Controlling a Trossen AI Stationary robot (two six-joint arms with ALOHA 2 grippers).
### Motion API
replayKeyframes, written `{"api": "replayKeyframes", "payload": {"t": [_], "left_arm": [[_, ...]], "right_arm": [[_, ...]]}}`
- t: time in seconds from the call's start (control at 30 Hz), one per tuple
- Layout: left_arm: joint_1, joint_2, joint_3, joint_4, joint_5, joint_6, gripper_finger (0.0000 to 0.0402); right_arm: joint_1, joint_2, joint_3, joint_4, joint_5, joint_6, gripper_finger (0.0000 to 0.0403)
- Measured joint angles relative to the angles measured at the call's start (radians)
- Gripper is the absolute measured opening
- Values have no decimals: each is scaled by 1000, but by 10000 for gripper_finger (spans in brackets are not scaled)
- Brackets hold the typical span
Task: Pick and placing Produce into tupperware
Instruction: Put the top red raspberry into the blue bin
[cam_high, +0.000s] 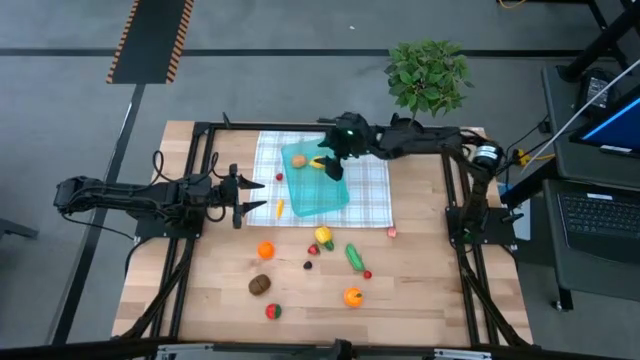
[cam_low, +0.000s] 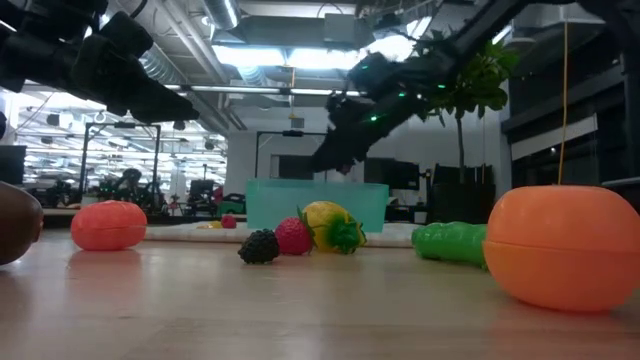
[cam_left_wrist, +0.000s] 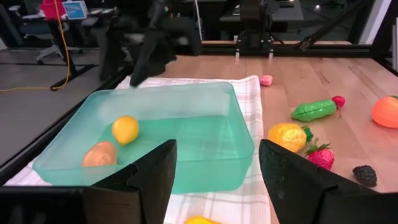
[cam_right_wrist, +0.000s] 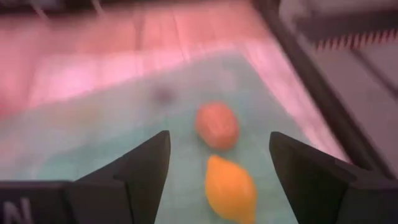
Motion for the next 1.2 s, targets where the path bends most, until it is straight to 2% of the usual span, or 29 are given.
{"api": "replayKeyframes", "payload": {"t": [0.2, 0.57, 0.8, 1.03, 1.2], "left_arm": [[0, 0, 0, 0, 0, -1, 221], [0, 0, 0, 8, 0, -1, 221], [0, 0, 0, 9, 0, -5, 221], [3, 0, 0, 9, -1, -27, 221], [42, 12, 0, 8, -45, -32, 221]], "right_arm": [[30, -131, -248, 277, -37, 2, 274], [119, -310, -583, 575, -38, 83, 274], [157, -344, -682, 748, -37, 94, 274], [159, -343, -736, 776, -44, 138, 274], [158, -343, -783, 909, -45, 137, 274]]}}
